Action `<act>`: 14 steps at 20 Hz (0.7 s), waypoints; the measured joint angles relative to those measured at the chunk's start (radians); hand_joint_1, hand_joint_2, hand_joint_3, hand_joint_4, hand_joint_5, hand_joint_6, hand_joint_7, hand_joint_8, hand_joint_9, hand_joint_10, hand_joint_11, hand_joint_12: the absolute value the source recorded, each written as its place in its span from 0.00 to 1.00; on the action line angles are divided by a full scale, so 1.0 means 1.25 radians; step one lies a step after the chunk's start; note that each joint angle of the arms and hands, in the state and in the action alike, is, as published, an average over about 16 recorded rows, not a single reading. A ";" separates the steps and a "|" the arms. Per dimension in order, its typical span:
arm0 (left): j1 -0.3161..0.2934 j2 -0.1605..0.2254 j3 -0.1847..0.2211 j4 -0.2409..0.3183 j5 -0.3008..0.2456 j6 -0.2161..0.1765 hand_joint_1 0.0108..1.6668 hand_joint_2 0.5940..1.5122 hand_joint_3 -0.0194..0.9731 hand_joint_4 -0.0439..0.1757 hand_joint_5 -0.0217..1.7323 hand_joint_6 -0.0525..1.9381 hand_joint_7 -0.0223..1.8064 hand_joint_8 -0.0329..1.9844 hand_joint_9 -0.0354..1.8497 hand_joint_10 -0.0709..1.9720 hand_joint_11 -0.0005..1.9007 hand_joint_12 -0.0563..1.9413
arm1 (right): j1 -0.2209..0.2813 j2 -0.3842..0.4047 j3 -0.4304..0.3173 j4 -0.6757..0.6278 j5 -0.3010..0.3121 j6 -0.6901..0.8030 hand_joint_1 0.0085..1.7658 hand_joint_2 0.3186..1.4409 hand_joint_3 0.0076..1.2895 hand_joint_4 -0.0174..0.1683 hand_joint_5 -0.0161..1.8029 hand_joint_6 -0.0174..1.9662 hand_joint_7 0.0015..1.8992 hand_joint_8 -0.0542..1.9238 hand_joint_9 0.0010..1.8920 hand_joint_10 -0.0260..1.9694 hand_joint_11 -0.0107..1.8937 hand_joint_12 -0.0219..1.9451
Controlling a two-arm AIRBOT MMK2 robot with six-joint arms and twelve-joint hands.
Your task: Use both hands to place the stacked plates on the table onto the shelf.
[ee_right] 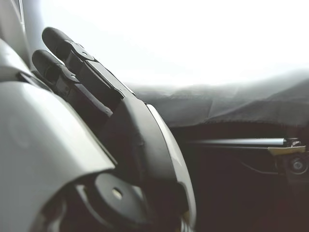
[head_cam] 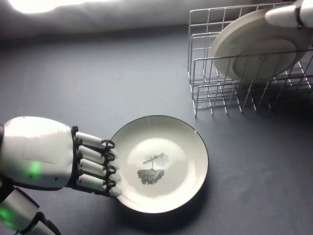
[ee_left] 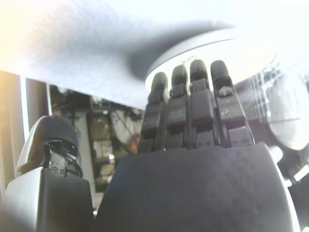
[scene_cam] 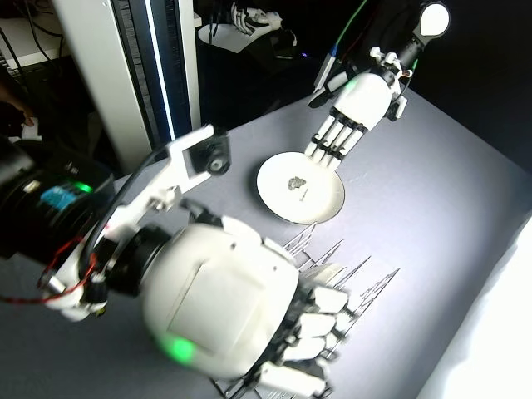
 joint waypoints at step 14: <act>0.055 -0.007 -0.032 0.004 0.054 0.042 0.00 0.63 0.04 0.16 0.11 0.01 0.14 0.01 0.13 0.04 0.01 0.24 | 0.005 0.017 -0.093 -0.507 0.121 -0.018 0.49 0.72 0.00 0.10 0.12 0.02 0.11 0.03 0.10 0.03 0.02 0.25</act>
